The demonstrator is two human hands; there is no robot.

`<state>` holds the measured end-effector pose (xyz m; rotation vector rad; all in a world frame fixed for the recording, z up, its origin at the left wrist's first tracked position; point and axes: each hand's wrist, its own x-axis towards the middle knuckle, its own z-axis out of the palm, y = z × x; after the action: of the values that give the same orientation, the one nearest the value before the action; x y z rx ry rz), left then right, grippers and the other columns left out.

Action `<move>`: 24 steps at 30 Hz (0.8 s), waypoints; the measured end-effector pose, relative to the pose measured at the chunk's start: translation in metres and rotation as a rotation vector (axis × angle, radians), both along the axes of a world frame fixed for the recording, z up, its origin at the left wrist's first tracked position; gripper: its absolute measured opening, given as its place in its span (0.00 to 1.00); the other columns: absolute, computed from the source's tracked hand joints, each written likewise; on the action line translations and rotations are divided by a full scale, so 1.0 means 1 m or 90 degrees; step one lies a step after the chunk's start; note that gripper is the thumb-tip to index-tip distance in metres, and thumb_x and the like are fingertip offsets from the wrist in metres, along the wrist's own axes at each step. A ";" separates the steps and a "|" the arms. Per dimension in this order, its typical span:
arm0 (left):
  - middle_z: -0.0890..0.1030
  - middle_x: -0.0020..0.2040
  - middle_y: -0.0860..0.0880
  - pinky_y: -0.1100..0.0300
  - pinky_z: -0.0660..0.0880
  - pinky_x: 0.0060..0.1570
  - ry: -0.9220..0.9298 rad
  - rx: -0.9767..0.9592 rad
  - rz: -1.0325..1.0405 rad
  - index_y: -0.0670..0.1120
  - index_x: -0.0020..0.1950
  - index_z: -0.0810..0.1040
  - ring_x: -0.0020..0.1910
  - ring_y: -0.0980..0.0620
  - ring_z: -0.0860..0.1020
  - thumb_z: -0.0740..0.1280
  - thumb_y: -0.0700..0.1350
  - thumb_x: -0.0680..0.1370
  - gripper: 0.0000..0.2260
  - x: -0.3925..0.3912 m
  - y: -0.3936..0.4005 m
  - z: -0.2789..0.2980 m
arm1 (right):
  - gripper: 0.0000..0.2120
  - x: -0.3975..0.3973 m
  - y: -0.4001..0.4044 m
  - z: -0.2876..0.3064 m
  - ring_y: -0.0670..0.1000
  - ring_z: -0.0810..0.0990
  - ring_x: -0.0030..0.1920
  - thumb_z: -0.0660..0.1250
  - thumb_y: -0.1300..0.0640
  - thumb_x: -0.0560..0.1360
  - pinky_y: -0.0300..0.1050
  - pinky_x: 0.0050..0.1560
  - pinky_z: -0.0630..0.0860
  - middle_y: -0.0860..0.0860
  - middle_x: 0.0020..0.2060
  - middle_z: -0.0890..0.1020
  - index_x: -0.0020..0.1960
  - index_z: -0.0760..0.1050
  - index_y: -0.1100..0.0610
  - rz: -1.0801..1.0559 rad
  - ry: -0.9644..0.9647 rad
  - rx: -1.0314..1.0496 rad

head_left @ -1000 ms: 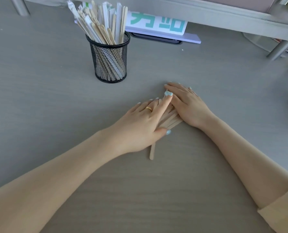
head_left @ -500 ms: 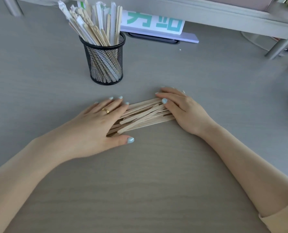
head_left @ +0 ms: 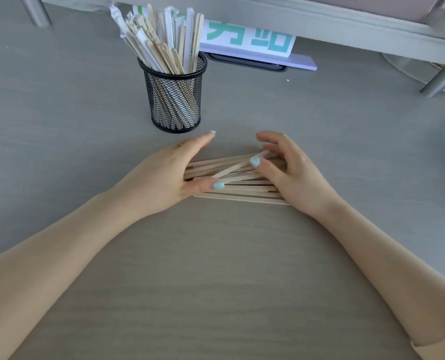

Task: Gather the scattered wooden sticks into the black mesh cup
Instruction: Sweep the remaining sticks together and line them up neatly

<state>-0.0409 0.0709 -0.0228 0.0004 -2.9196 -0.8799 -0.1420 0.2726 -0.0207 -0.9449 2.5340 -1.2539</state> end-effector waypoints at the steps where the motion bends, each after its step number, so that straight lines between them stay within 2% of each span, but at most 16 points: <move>1: 0.63 0.74 0.54 0.65 0.59 0.62 -0.010 -0.024 -0.012 0.56 0.75 0.51 0.72 0.56 0.62 0.56 0.71 0.65 0.43 0.002 -0.002 0.000 | 0.17 0.000 0.000 0.001 0.40 0.71 0.61 0.63 0.48 0.75 0.35 0.59 0.69 0.46 0.60 0.74 0.63 0.68 0.47 -0.021 -0.020 -0.037; 3: 0.57 0.76 0.54 0.65 0.51 0.68 -0.030 -0.110 -0.048 0.54 0.76 0.48 0.73 0.60 0.53 0.49 0.78 0.61 0.48 0.008 -0.004 0.000 | 0.17 -0.001 0.001 0.002 0.40 0.71 0.61 0.64 0.49 0.75 0.36 0.59 0.69 0.46 0.58 0.74 0.62 0.69 0.47 -0.030 -0.028 -0.047; 6: 0.49 0.77 0.57 0.64 0.41 0.69 -0.050 -0.186 -0.066 0.54 0.76 0.48 0.71 0.66 0.43 0.42 0.80 0.57 0.52 0.011 -0.004 -0.003 | 0.27 0.001 0.002 0.000 0.39 0.66 0.64 0.66 0.43 0.72 0.33 0.63 0.62 0.43 0.64 0.70 0.68 0.64 0.47 0.056 0.044 0.094; 9: 0.51 0.77 0.56 0.66 0.42 0.68 -0.039 -0.165 -0.060 0.54 0.76 0.45 0.75 0.60 0.47 0.49 0.76 0.60 0.48 0.007 0.007 -0.004 | 0.38 0.008 -0.004 -0.001 0.42 0.63 0.68 0.64 0.35 0.65 0.37 0.66 0.59 0.42 0.69 0.66 0.71 0.59 0.46 0.110 0.074 0.165; 11: 0.56 0.76 0.55 0.65 0.48 0.68 -0.041 -0.110 -0.066 0.56 0.75 0.44 0.75 0.57 0.52 0.58 0.73 0.64 0.46 0.002 0.013 -0.002 | 0.41 0.012 -0.007 0.000 0.42 0.62 0.68 0.62 0.31 0.63 0.37 0.66 0.59 0.42 0.69 0.67 0.71 0.58 0.45 0.124 0.093 0.173; 13: 0.62 0.74 0.55 0.62 0.57 0.69 -0.038 -0.023 -0.069 0.58 0.75 0.47 0.73 0.57 0.59 0.66 0.66 0.66 0.44 -0.003 0.015 0.000 | 0.40 0.013 -0.008 0.000 0.42 0.62 0.66 0.59 0.29 0.62 0.37 0.65 0.58 0.41 0.66 0.68 0.70 0.60 0.45 0.118 0.120 0.175; 15: 0.67 0.71 0.57 0.64 0.62 0.64 -0.029 0.040 -0.068 0.61 0.74 0.50 0.69 0.59 0.64 0.70 0.61 0.66 0.42 -0.004 0.014 0.001 | 0.38 0.013 -0.008 -0.001 0.42 0.62 0.62 0.57 0.29 0.62 0.39 0.64 0.56 0.39 0.61 0.69 0.69 0.62 0.43 0.110 0.160 0.194; 17: 0.67 0.70 0.58 0.67 0.61 0.61 -0.028 0.055 -0.069 0.61 0.74 0.51 0.68 0.61 0.65 0.71 0.59 0.67 0.42 -0.003 0.013 0.002 | 0.36 0.012 -0.007 -0.002 0.39 0.59 0.58 0.57 0.29 0.62 0.39 0.64 0.52 0.37 0.56 0.66 0.67 0.64 0.41 0.114 0.190 0.221; 19: 0.65 0.72 0.56 0.67 0.60 0.62 -0.036 0.034 -0.066 0.59 0.74 0.50 0.70 0.59 0.62 0.71 0.60 0.67 0.42 -0.001 0.011 0.003 | 0.35 0.011 -0.006 -0.001 0.38 0.58 0.57 0.60 0.29 0.63 0.39 0.64 0.50 0.37 0.55 0.65 0.67 0.66 0.41 0.122 0.192 0.234; 22: 0.57 0.76 0.55 0.64 0.50 0.68 -0.054 -0.083 -0.046 0.54 0.75 0.52 0.75 0.57 0.52 0.67 0.68 0.65 0.45 0.003 0.001 0.001 | 0.30 0.009 -0.002 0.002 0.38 0.58 0.58 0.65 0.35 0.66 0.38 0.64 0.50 0.37 0.56 0.65 0.66 0.66 0.42 0.136 0.177 0.235; 24: 0.55 0.76 0.56 0.64 0.47 0.69 -0.055 -0.120 -0.043 0.53 0.74 0.57 0.75 0.58 0.50 0.59 0.73 0.62 0.45 0.007 -0.005 0.001 | 0.27 0.008 0.001 0.005 0.40 0.59 0.60 0.67 0.39 0.68 0.38 0.64 0.51 0.36 0.57 0.66 0.65 0.67 0.43 0.143 0.162 0.235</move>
<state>-0.0338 0.0662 -0.0222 -0.0748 -3.0878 -0.6246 -0.1341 0.2734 -0.0160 -1.3144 2.6166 -0.6092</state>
